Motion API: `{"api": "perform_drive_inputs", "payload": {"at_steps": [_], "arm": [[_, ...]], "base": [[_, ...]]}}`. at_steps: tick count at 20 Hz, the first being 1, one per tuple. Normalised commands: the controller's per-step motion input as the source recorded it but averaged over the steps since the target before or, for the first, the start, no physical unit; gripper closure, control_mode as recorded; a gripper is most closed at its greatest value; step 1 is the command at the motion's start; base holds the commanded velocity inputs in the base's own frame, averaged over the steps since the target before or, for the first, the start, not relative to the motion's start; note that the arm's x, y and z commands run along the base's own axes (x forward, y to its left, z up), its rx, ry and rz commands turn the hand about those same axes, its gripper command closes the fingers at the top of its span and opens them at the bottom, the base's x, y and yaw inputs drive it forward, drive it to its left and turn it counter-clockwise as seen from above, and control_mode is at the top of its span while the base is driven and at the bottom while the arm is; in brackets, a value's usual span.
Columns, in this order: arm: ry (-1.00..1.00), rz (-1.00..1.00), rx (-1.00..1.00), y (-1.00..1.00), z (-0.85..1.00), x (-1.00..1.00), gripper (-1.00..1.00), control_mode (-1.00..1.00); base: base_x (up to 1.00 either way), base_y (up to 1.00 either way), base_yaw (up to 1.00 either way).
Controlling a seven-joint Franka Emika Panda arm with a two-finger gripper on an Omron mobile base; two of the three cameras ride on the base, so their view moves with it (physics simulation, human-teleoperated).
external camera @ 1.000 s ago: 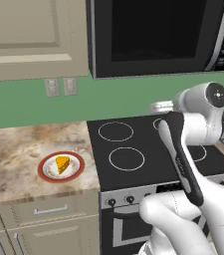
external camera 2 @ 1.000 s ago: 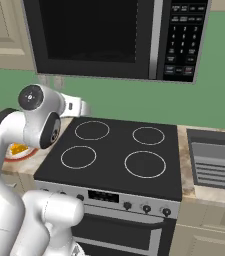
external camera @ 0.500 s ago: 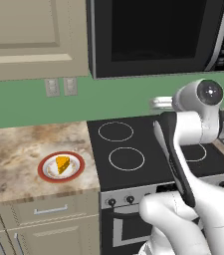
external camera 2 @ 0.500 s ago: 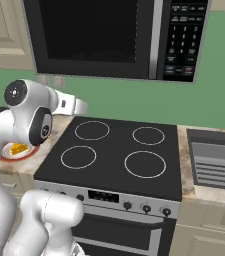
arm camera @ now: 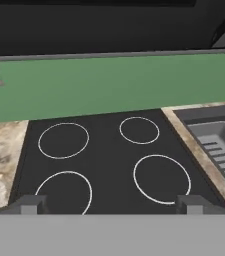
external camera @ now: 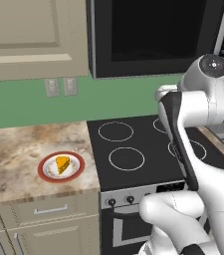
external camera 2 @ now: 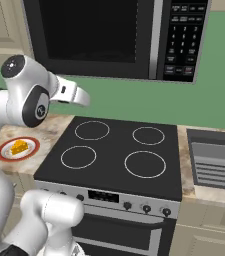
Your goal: Pick the cheese from the counter and place it in the microwave. Then turn on the microwave.
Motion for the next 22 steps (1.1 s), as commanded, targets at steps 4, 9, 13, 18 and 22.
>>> {"api": "perform_drive_inputs", "payload": {"at_steps": [4, 9, 13, 18, 22], "arm": [[0.17, 0.01, 0.0, -0.2, 0.16, -0.14, -1.0, -1.0], [0.07, 0.0, 0.0, -0.17, 0.12, -0.17, -1.0, -1.0], [0.0, 0.0, 0.02, -0.21, 0.01, -0.19, -1.0, -1.0], [-0.01, 0.04, 0.17, -0.2, 0.0, -0.18, -1.0, -1.0], [-0.03, 0.03, 0.25, -0.17, 0.0, -0.16, -1.0, -1.0]], "base": [[0.0, 0.0, 0.0], [0.0, 0.0, 0.0], [0.0, 0.0, 0.0], [0.0, 0.0, 0.0], [0.0, 0.0, 0.0]]}}
